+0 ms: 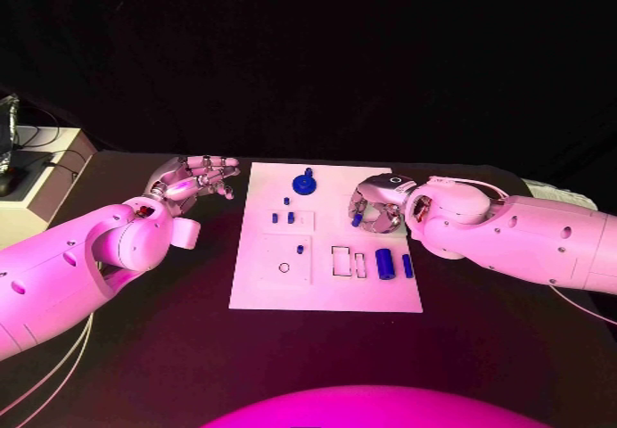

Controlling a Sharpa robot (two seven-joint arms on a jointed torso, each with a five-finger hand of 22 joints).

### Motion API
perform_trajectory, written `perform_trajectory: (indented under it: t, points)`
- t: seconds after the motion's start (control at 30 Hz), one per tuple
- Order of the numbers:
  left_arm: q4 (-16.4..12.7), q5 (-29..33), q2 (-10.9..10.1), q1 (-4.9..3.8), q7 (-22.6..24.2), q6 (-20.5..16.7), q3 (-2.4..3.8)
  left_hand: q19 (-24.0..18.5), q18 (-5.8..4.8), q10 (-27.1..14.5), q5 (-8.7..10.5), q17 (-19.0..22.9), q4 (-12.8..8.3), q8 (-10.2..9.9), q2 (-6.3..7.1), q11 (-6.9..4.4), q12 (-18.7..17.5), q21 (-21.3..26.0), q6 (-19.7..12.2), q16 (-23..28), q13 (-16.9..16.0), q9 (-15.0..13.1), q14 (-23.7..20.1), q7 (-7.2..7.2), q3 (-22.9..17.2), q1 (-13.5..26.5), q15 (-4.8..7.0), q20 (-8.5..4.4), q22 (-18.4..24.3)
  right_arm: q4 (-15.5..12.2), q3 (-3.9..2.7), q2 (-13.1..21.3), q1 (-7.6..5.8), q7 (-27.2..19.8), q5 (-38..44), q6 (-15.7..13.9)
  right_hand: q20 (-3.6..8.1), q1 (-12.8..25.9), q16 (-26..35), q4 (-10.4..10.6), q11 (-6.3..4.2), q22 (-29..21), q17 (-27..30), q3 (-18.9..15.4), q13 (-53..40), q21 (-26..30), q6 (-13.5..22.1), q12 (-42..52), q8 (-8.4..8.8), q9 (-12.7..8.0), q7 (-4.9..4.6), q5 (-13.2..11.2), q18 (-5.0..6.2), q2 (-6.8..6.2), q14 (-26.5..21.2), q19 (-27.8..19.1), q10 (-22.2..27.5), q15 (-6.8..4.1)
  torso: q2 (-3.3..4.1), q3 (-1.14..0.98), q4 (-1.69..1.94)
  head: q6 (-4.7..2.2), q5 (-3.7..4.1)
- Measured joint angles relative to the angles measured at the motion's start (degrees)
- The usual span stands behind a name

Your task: Assemble the parts on the task board

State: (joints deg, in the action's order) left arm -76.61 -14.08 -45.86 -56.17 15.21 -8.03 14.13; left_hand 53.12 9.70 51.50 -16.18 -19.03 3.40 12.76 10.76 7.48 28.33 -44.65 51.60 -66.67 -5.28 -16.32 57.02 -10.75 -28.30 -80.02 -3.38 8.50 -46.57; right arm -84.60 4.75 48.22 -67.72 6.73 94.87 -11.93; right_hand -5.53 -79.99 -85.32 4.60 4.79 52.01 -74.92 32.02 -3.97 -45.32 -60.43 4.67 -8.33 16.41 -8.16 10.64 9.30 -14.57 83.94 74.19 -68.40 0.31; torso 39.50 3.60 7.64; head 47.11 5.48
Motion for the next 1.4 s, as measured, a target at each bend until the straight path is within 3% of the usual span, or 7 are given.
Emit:
perform_trajectory:
  t: [0.5,0.67,0.93,1.2,1.4]
  points:
    - [0.3,0.0,0.2,0.01,-0.2,0.0,0.0,0.0,0.0,-0.2,0.0,0.0,0.2,0.0,0.0,0.2,0.0,0.0,0.0,0.0,0.1,0.0,0.0,0.0,0.2,0.0,0.0,0.0,0.0,0.1,0.0,-0.1,-0.02,0.1,-2.1,-1.4,0.47,0.8,-0.2,0.9,-0.84,0.0,0.0,0.3,-0.3,0.5,-1.6,0.3,-0.91,0.7,0.54,-0.8,0.0,0.97,0.0,0.5,-3.1,-0.47,0.0,0.04,0.01,0.2,0.23]
    - [0.3,0.0,0.3,0.01,-0.3,0.0,0.0,0.0,0.0,-0.2,0.0,0.0,0.2,0.0,0.0,0.2,0.0,0.0,0.0,0.0,0.0,0.0,0.0,0.0,0.2,0.0,0.0,0.0,0.0,-0.1,-0.01,-0.1,-0.02,0.2,-2.4,-2.4,1.12,-0.8,-0.2,-0.5,-0.25,0.2,0.0,2.1,-0.3,0.5,-3.0,0.5,-2.51,1.4,0.96,-2.7,0.0,3.34,0.2,1.1,-4.2,-1.25,-0.01,0.04,0.01,0.21,0.26]
    - [0.5,0.0,0.4,0.01,-0.4,0.0,0.0,0.0,0.0,-0.2,0.0,0.0,0.2,0.0,0.0,0.2,0.0,0.0,0.0,0.0,0.0,0.0,-0.2,0.0,0.2,0.0,-0.21,0.0,0.0,-1.2,0.01,0.4,0.02,0.6,-2.6,-4.1,1.12,-0.7,-0.2,-1.4,0.01,0.4,0.0,2.9,-0.3,0.5,-3.3,0.9,-3.41,1.5,1.06,-3.0,0.0,3.44,0.0,1.1,-4.5,-1.45,-0.09,0.01,0.02,0.13,0.27]
    - [0.8,0.0,0.6,0.02,-0.4,0.0,0.0,0.0,0.0,-0.2,0.0,0.0,0.2,0.0,0.0,0.2,0.0,0.0,0.0,0.0,0.0,0.0,-0.2,0.0,0.2,0.0,-0.21,0.0,0.0,-4.1,-0.58,1.7,-0.66,0.9,-3.6,-5.8,1.14,-0.5,-0.2,-1.4,0.02,0.5,0.0,2.9,-0.3,0.5,-3.3,0.9,-3.42,1.5,1.06,-3.4,0.0,3.57,0.0,1.1,-4.5,-1.45,-0.15,-0.01,-0.02,-0.15,0.18]
    - [0.9,0.0,0.8,0.04,-0.5,0.0,0.0,0.0,0.0,-0.2,0.0,0.0,0.2,0.0,0.0,0.2,0.0,0.0,0.0,0.0,0.0,0.0,-0.2,0.0,0.2,0.0,-0.21,0.0,0.0,-8.1,-0.84,2.5,-1.6,1.2,-5.1,-6.6,1.32,-0.5,-0.2,-1.4,0.02,0.5,0.0,2.9,-0.6,0.5,-3.3,0.9,-3.41,1.6,1.06,-3.5,0.0,3.58,0.0,1.3,-4.5,-1.45,-0.15,0.01,-0.05,-0.45,0.05]
